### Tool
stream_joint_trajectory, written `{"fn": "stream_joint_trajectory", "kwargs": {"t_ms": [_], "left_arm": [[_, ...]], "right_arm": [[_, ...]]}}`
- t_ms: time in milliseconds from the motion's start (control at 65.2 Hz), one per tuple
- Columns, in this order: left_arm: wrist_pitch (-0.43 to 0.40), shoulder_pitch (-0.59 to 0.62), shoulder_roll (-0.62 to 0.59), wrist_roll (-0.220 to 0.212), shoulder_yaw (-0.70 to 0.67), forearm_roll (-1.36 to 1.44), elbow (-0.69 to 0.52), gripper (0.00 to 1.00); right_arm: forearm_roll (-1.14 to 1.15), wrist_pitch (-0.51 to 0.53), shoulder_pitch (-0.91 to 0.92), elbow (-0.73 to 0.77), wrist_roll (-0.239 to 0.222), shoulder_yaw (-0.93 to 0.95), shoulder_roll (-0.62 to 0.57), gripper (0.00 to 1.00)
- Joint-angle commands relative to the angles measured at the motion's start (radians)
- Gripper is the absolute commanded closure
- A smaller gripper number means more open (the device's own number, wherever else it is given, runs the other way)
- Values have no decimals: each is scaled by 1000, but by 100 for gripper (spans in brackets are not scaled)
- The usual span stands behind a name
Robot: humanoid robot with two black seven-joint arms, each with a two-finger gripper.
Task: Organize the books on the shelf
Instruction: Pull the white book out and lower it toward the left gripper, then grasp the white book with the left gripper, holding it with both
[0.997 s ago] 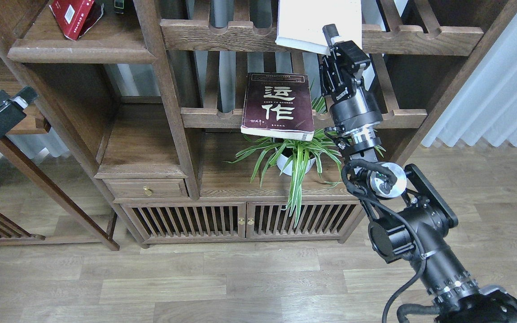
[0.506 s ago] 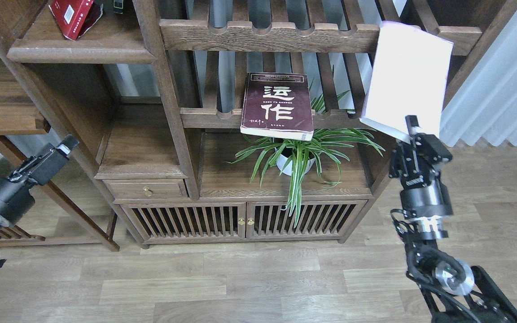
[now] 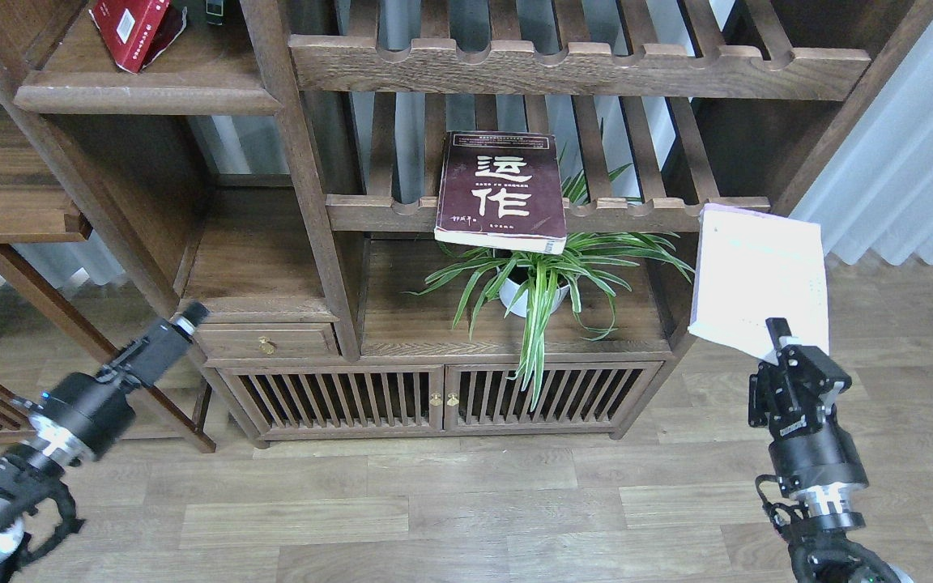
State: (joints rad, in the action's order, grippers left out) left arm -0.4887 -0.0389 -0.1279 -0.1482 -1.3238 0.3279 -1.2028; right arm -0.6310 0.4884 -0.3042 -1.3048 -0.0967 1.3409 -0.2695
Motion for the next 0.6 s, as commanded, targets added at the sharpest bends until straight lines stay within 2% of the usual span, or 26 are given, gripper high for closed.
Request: {"fn": "stream_joint_trajectory", "kwargs": {"t_ms": [0, 107, 307, 460, 583], "left_arm": [[0, -44, 68, 2, 28, -9, 17, 2], [0, -56, 108, 1, 54, -105, 15, 3], [0, -62, 108, -1, 185, -427, -18, 5], [0, -65, 117, -1, 233, -472, -23, 5], [0, -67, 128, -1, 258, -474, -20, 5]], "right_arm": [[0, 0, -1, 15, -32, -94, 6, 94], [5, 0, 39, 54, -95, -259, 29, 94], [2, 0, 148, 170, -153, -410, 93, 94], [5, 0, 163, 182, -184, -488, 133, 94], [5, 0, 163, 182, -190, -505, 156, 94]]}}
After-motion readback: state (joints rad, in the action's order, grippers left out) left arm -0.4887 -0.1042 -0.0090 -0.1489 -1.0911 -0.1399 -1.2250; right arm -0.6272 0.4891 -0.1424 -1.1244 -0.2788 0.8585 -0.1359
